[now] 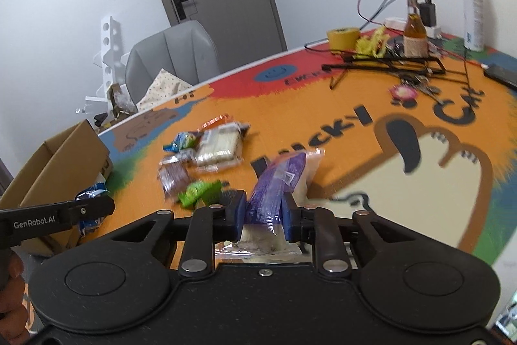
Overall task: Organize snacks
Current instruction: 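Carry both snacks over the cardboard box and open both grippers to drop them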
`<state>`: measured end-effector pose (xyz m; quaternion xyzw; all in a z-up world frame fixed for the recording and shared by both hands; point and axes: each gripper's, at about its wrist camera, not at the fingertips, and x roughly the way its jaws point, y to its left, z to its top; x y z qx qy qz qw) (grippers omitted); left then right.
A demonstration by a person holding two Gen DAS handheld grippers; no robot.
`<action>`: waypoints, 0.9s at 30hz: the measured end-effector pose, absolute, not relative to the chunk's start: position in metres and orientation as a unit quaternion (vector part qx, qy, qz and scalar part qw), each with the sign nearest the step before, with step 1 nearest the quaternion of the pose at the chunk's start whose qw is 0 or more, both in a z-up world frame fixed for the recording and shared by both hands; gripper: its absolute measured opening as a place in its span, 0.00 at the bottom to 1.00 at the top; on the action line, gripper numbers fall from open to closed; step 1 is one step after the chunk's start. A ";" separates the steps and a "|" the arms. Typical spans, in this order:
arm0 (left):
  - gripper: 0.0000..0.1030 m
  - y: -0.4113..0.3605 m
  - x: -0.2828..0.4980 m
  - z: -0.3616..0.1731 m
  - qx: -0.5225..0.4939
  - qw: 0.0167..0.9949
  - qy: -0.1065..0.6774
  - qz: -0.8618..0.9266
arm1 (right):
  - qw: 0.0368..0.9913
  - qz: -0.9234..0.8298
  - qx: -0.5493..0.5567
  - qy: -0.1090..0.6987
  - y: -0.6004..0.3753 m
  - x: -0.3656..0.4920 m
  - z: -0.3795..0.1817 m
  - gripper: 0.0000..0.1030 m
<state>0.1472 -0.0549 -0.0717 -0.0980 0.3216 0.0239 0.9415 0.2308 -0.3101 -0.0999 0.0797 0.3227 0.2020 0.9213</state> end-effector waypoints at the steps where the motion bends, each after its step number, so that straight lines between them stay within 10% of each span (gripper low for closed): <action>1: 0.29 -0.056 0.146 -0.073 -0.097 0.941 0.323 0.022 | 0.920 0.199 0.080 0.328 -0.311 0.230 -0.101 0.21; 16: 0.29 -0.052 0.153 -0.086 -0.100 0.934 0.343 0.024 | 0.923 0.174 0.031 0.342 -0.286 0.245 -0.111 0.67; 20: 0.29 -0.047 0.156 -0.087 -0.104 0.932 0.345 0.029 | 0.920 0.175 0.019 0.350 -0.279 0.251 -0.117 0.67; 27: 0.29 -0.040 0.159 -0.091 -0.109 0.930 0.350 0.036 | 0.916 0.183 0.012 0.356 -0.277 0.255 -0.119 0.32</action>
